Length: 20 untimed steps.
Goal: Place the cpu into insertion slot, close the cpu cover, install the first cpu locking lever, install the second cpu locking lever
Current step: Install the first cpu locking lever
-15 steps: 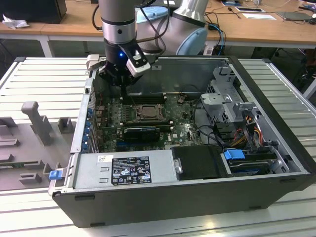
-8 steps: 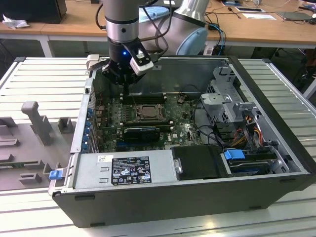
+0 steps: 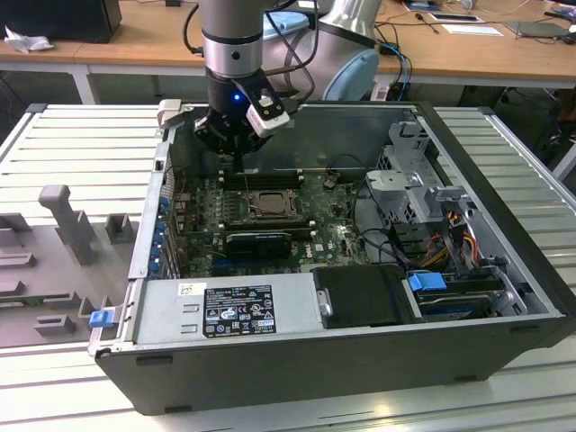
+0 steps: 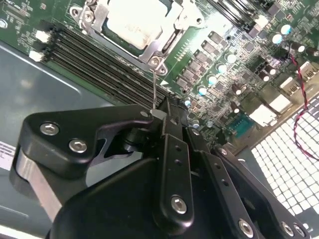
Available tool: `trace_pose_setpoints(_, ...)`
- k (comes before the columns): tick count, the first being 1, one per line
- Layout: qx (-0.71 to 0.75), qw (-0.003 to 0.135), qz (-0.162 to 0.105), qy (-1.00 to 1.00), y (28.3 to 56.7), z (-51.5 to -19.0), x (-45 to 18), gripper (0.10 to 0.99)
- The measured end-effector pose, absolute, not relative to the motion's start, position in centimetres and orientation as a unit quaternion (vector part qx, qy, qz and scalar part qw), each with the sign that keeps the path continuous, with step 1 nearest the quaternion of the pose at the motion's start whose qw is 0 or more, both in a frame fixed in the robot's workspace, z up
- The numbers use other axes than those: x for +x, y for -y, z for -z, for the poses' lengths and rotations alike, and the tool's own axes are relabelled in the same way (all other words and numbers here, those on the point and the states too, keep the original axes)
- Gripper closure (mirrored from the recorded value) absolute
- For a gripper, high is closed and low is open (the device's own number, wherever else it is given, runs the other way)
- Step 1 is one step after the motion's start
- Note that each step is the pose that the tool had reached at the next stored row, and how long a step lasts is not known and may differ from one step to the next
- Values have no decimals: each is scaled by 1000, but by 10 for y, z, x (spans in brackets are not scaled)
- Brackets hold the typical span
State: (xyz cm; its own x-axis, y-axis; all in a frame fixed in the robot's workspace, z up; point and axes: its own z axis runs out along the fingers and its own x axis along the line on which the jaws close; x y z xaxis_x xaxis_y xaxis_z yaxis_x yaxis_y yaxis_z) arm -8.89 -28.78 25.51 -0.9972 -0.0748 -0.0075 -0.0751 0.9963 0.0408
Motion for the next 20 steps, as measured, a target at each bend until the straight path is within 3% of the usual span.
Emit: trace_pose_setpoints(20,-34,3,-29,-999,289,-245,-58,980)
